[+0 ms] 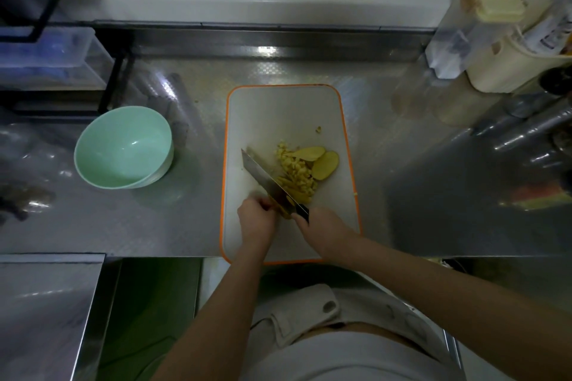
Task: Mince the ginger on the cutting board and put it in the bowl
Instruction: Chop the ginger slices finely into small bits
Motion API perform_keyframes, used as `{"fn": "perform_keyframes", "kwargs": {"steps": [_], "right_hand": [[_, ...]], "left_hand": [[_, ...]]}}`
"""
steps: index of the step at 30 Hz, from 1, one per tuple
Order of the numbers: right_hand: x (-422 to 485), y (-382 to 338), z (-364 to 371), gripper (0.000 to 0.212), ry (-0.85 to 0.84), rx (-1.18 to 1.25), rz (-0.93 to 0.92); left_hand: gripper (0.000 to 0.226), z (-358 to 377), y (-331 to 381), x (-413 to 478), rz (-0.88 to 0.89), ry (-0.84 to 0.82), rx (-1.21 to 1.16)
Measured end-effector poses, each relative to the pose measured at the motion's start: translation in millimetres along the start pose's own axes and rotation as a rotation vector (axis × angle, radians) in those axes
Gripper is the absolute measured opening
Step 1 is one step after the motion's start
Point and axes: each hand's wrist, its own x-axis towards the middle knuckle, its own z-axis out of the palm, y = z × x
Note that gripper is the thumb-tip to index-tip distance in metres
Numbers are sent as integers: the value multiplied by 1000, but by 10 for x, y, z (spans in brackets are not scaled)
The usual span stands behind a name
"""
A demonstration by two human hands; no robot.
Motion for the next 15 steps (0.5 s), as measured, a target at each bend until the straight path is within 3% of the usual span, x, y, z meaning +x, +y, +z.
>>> {"fn": "perform_keyframes", "kwargs": {"steps": [15], "right_hand": [[73, 120, 114, 36, 67, 47, -79]], "left_hand": [[10, -16, -109, 0, 31, 0, -5]]}}
